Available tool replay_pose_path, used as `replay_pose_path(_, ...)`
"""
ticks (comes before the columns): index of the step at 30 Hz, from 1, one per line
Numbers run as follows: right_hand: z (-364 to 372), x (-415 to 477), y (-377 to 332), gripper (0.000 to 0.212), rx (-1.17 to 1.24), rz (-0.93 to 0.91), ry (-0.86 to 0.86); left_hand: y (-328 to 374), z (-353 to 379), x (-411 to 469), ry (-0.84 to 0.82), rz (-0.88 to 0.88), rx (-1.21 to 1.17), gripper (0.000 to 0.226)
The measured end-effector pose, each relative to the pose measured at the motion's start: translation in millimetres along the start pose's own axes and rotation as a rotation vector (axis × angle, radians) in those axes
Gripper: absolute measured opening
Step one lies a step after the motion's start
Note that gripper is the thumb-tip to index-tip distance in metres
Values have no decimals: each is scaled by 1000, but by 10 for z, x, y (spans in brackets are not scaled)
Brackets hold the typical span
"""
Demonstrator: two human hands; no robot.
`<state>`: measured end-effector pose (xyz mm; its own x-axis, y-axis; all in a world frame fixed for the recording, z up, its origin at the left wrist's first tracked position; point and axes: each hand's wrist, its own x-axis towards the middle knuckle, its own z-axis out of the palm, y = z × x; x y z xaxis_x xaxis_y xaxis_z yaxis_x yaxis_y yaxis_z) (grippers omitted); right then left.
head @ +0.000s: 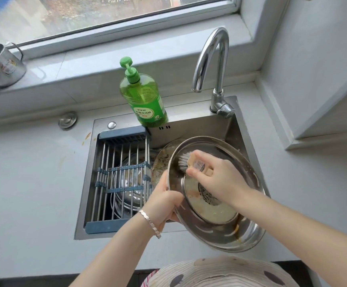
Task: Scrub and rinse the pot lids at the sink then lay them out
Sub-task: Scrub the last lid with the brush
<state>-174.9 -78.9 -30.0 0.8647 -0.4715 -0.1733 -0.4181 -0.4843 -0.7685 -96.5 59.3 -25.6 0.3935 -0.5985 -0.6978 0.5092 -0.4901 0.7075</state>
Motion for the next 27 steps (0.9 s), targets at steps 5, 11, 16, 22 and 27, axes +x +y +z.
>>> replay_pose_path(5, 53, 340, 197, 39, -262, -29, 62, 37, -12, -1, -7, -6, 77, 75)
replay_pose_path(11, -37, 438, 557, 6, 64, 256, 136, 8, -48, -37, 35, 41, 83, 81)
replay_pose_path(16, 152, 347, -23, 17, 478, 139, 140, 36, 42, 23, -1, 43, 11, 80)
replay_pose_path(22, 257, -98, -209, 26, 469, 14, -170, 15, -31, 42, 61, 8, -36, 94)
replay_pose_path(27, 84, 324, 90, 27, 337, 131, -46, -74, 14, 5, 23, 30, 12, 75)
